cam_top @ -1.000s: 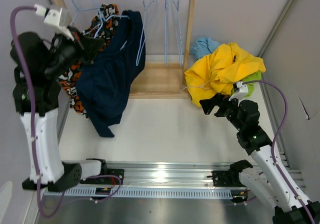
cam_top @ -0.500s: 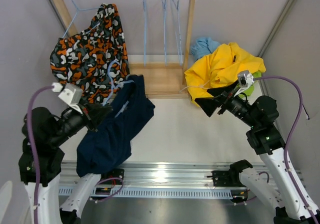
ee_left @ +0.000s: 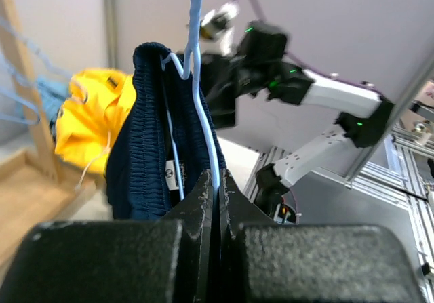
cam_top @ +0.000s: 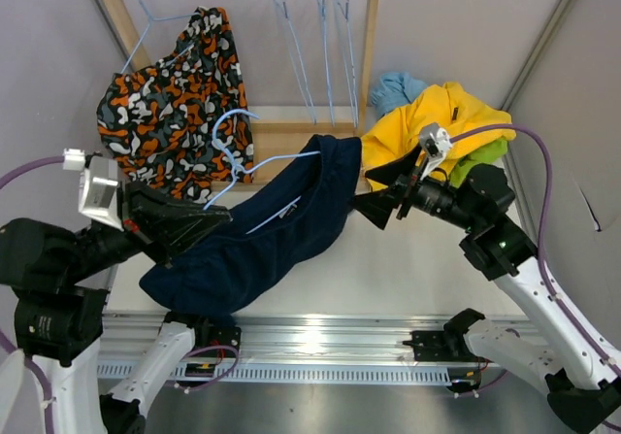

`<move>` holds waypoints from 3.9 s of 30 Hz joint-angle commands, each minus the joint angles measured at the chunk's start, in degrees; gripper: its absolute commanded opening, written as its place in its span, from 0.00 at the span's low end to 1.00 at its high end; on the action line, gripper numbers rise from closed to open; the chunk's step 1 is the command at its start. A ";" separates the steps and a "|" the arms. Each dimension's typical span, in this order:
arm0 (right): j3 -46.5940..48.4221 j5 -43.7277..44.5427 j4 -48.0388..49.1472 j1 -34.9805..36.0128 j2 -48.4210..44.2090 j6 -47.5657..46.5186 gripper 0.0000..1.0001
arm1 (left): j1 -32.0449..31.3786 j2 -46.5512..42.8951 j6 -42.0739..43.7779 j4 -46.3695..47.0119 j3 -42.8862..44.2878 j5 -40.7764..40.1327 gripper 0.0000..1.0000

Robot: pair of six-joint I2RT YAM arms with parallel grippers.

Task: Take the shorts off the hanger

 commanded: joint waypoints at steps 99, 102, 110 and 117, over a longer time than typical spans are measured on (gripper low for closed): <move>-20.70 23.42 15.67 -23.55 10.56 7.90 0.99 | -4.13 67.46 14.24 -10.70 57.17 -40.71 0.00; -20.79 23.33 14.62 -21.79 9.94 7.38 0.99 | -4.13 70.10 11.77 -5.10 57.09 -40.01 0.00; -22.45 24.48 13.56 -19.77 7.22 6.41 0.99 | -4.22 78.72 6.50 0.73 62.98 -38.52 0.00; -22.90 24.39 13.47 -19.68 7.39 6.23 1.00 | -7.29 74.07 10.36 -1.89 55.42 -40.09 0.00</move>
